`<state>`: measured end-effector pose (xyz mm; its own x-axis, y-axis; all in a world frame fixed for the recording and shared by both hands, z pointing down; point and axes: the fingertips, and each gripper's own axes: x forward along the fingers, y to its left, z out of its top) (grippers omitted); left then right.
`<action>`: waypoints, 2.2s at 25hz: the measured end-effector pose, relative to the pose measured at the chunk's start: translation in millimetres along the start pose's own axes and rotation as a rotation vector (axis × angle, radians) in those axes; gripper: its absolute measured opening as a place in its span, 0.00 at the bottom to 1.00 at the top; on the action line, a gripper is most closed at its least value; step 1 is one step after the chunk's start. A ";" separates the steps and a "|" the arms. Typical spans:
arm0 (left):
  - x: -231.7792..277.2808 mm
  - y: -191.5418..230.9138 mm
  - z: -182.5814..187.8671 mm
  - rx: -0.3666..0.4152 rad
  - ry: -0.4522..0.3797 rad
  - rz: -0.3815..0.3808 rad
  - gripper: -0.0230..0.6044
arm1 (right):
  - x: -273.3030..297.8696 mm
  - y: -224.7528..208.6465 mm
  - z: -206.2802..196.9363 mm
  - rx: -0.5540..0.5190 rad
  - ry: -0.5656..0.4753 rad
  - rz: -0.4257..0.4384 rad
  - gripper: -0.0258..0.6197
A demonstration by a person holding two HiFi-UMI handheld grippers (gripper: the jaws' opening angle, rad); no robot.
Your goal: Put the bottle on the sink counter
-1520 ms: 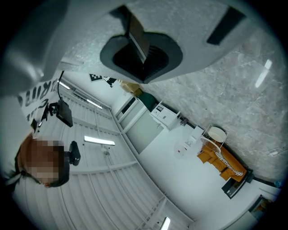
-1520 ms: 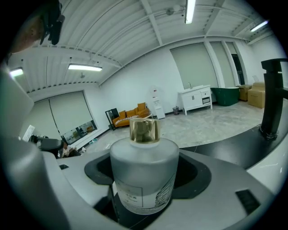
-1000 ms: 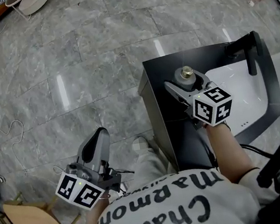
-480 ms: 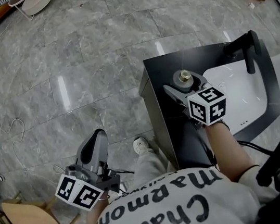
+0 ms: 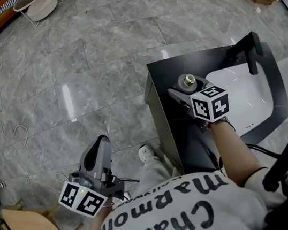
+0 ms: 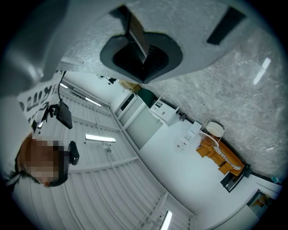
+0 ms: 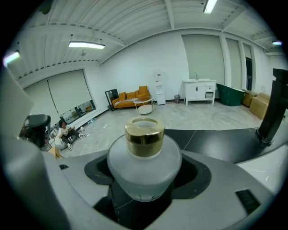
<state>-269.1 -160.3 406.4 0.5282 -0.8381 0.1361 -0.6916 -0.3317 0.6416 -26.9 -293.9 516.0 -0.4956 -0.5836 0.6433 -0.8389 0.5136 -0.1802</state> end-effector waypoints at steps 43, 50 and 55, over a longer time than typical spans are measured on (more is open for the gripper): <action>-63.0 -16.6 41.9 0.089 -0.150 0.007 0.06 | 0.8 9.0 -20.2 -0.147 0.177 -0.150 0.57; -69.3 -5.7 47.3 0.078 -0.165 0.031 0.06 | 4.5 9.5 -32.2 -0.104 0.179 -0.145 0.57; -70.4 -2.2 46.1 0.084 -0.168 0.048 0.06 | 4.9 6.8 -32.3 -0.095 0.149 -0.148 0.57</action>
<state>-327.5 -120.5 360.6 0.4085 -0.9121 0.0329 -0.7564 -0.3182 0.5715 -27.7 -272.9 541.9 -0.3242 -0.5609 0.7618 -0.8714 0.4904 -0.0098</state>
